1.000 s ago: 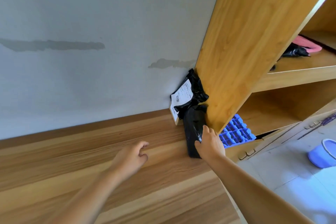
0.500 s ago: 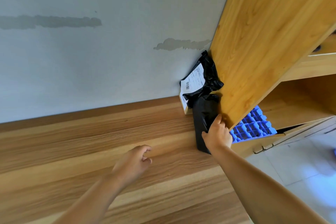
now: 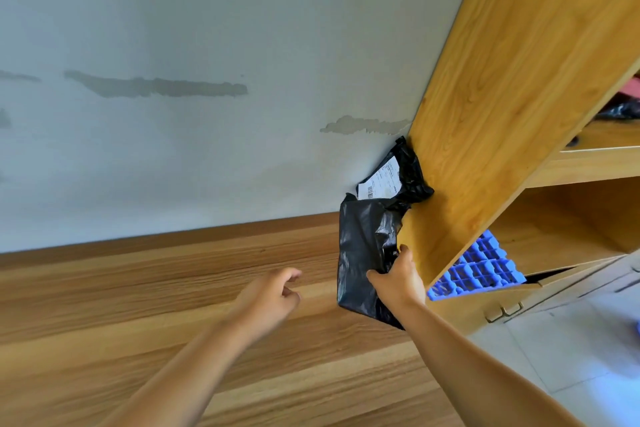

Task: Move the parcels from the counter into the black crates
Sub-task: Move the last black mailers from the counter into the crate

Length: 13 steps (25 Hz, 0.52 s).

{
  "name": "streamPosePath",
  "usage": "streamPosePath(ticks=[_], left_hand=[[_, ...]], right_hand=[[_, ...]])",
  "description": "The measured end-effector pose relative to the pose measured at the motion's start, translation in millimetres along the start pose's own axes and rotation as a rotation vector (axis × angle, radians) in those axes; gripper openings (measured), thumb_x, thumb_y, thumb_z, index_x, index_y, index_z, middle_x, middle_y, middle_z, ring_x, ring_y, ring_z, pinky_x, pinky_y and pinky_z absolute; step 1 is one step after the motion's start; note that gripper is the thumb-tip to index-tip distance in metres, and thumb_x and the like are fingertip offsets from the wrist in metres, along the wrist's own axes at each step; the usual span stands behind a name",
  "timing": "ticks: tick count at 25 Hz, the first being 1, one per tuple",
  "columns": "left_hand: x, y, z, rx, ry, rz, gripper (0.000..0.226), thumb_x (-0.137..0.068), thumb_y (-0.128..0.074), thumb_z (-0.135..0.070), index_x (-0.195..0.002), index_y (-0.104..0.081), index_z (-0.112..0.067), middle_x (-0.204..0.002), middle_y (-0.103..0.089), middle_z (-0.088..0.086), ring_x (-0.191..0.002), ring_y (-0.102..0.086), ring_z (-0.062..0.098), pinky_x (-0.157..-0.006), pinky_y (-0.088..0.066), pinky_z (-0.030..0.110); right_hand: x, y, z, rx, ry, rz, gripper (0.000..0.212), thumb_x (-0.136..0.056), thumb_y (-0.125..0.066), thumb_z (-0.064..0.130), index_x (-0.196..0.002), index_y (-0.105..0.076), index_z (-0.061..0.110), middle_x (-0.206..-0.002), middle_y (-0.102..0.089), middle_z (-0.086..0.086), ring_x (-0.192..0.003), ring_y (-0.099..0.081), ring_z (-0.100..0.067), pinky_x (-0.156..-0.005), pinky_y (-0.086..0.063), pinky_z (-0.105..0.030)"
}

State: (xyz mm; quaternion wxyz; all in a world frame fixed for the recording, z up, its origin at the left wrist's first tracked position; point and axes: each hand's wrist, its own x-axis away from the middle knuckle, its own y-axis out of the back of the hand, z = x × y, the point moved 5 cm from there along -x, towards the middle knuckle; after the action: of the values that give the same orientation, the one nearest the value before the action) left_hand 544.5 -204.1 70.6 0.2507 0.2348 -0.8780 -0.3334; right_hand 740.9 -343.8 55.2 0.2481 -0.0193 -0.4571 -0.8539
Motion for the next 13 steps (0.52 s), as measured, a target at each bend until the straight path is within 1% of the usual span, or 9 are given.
streamPosePath(ticks=[2, 4, 5, 7, 8, 9, 11, 13], left_hand=[[12.6, 26.0, -1.4, 0.007, -0.022, -0.041, 0.043, -0.093, -0.055, -0.024, -0.135, -0.049, -0.027, -0.099, -0.061, -0.019, -0.081, -0.065, 0.004, -0.07, -0.052, 0.024], [22.3, 54.6, 1.0, 0.031, -0.04, -0.096, 0.044, -0.093, -0.056, -0.022, -0.136, -0.048, -0.025, -0.104, -0.062, -0.015, -0.075, -0.066, 0.007, -0.066, -0.053, 0.026], [25.9, 69.3, 3.4, 0.038, -0.052, -0.127, 0.045, -0.093, -0.056, -0.022, -0.137, -0.047, -0.024, -0.111, -0.063, -0.012, -0.079, -0.066, 0.007, -0.067, -0.053, 0.025], [31.2, 99.5, 7.4, 0.035, -0.069, -0.195, 0.048, -0.093, -0.057, -0.023, -0.139, -0.044, -0.022, -0.127, -0.059, -0.007, -0.098, -0.062, 0.006, -0.081, -0.052, 0.024], [33.2, 113.3, 9.4, 0.043, -0.065, -0.228, 0.049, -0.093, -0.058, -0.024, -0.139, -0.043, -0.021, -0.132, -0.056, -0.007, -0.107, -0.059, 0.007, -0.089, -0.05, 0.026], [36.9, 128.4, 11.6, 0.057, -0.06, -0.264, 0.05, -0.093, -0.058, -0.025, -0.14, -0.042, -0.02, -0.134, -0.054, -0.006, -0.113, -0.056, 0.009, -0.092, -0.047, 0.027], [44.7, 154.6, 14.6, 0.091, -0.053, -0.32, 0.051, -0.093, -0.057, -0.027, -0.141, -0.041, -0.019, -0.134, -0.054, -0.004, -0.117, -0.054, 0.011, -0.094, -0.044, 0.028], [53.9, 178.7, 12.4, 0.184, -0.072, -0.361, 0.047, -0.094, -0.056, -0.028, -0.139, -0.044, -0.017, -0.131, -0.057, -0.003, -0.116, -0.055, 0.013, -0.094, -0.044, 0.029]], right_hand=[[15.1, -2.7, 29.4, -0.133, 0.063, 0.052, 0.071, -0.082, -0.071, 0.025, -0.137, -0.029, 0.014, -0.125, -0.056, -0.005, -0.1, -0.061, -0.026, -0.078, -0.053, -0.039], [30.7, -4.8, 62.3, -0.256, 0.13, 0.113, 0.078, -0.08, -0.074, 0.022, -0.141, -0.026, 0.019, -0.122, -0.057, -0.002, -0.094, -0.062, -0.018, -0.081, -0.055, -0.04], [38.6, -5.7, 79.0, -0.319, 0.164, 0.145, 0.082, -0.079, -0.075, 0.019, -0.143, -0.025, 0.02, -0.122, -0.056, 0.0, -0.095, -0.062, -0.016, -0.084, -0.055, -0.039], [52.9, -7.2, 110.8, -0.437, 0.22, 0.209, 0.084, -0.078, -0.077, 0.014, -0.143, -0.025, 0.022, -0.123, -0.054, -0.002, -0.1, -0.061, -0.014, -0.086, -0.056, -0.037], [59.7, -7.3, 125.3, -0.482, 0.244, 0.241, 0.082, -0.078, -0.076, 0.012, -0.142, -0.026, 0.022, -0.123, -0.053, -0.002, -0.101, -0.06, -0.012, -0.085, -0.056, -0.034], [68.3, -6.2, 140.7, -0.515, 0.274, 0.27, 0.079, -0.079, -0.075, 0.009, -0.141, -0.028, 0.02, -0.122, -0.053, -0.002, -0.099, -0.06, -0.01, -0.081, -0.056, -0.03], [84.0, -2.2, 168.5, -0.55, 0.329, 0.314, 0.071, -0.08, -0.074, 0.007, -0.136, -0.032, 0.017, -0.119, -0.054, -0.001, -0.094, -0.061, -0.007, -0.071, -0.053, -0.02], [97.4, 5.9, 195.0, -0.578, 0.382, 0.333, 0.059, -0.08, -0.074, 0.004, -0.125, -0.038, 0.018, -0.109, -0.057, 0.003, -0.088, -0.061, -0.004, -0.061, -0.051, -0.014]])
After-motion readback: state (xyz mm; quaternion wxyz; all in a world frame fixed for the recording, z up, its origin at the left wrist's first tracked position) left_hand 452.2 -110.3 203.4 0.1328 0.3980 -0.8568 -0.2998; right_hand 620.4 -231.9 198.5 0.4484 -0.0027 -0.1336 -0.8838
